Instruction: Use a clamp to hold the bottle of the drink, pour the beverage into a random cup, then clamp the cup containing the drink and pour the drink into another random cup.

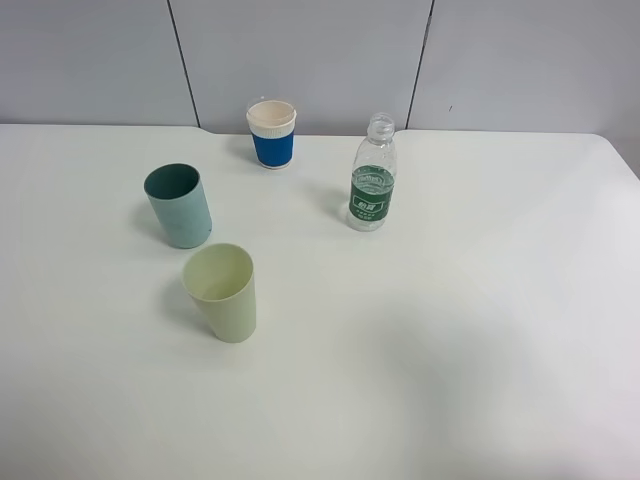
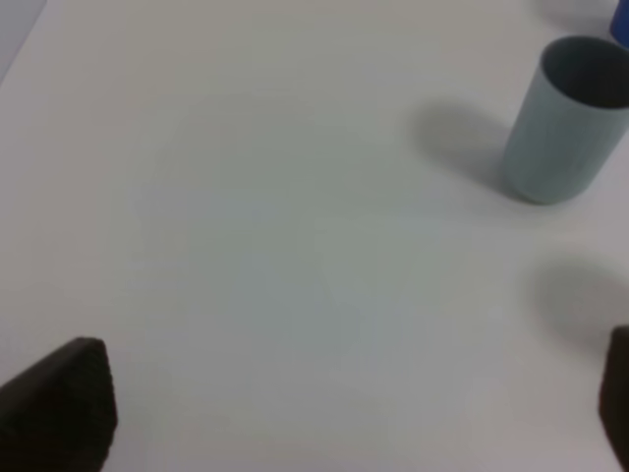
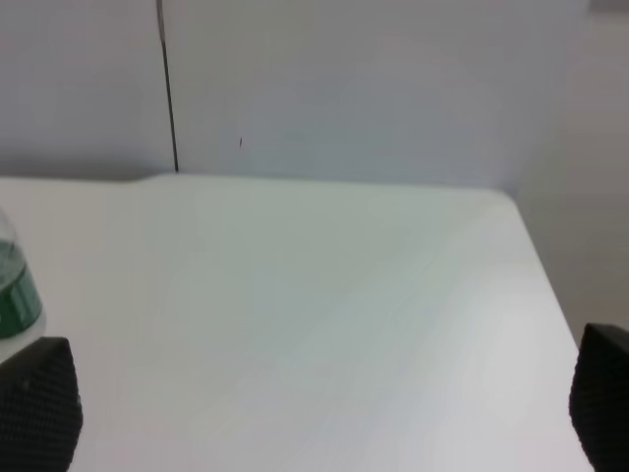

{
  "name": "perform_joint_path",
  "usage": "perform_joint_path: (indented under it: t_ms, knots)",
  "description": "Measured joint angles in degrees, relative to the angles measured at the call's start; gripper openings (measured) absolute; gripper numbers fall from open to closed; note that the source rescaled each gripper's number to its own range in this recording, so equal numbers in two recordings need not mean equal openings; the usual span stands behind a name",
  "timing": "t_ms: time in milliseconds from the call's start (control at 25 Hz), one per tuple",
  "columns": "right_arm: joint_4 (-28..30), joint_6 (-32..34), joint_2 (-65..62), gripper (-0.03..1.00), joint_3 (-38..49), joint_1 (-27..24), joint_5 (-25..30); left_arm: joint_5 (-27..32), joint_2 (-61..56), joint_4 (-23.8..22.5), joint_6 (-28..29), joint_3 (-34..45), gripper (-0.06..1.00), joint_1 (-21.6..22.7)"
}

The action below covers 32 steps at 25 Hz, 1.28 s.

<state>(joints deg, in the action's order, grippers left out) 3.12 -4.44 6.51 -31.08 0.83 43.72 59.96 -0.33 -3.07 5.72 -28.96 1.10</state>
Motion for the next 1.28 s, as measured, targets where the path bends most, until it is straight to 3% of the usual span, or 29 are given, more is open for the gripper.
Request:
perform_joint_path:
  t_ms: [160,400,680,880,1280]
  knots:
    - [0.07,0.50,-4.48,1.00,0.07,0.00,5.62,0.00,0.00,0.00,0.06,0.00,1.00,0.00]
    - [-1.14,0.50,-6.63,1.00,0.81,0.00,9.75,0.00,0.00,0.00,0.06,0.00,1.00,0.00]
    - [-1.88,0.60,-6.63,1.00,0.92,0.00,11.00,0.00,0.00,0.00,0.00,0.00,1.00,0.00]
    - [-4.72,0.98,-6.63,1.00,0.96,0.00,17.35,0.00,0.00,0.05,0.00,0.00,1.00,0.00]
    - [-3.59,3.12,-6.63,1.00,2.09,0.00,17.36,0.00,0.00,0.05,0.00,0.00,1.00,0.00]
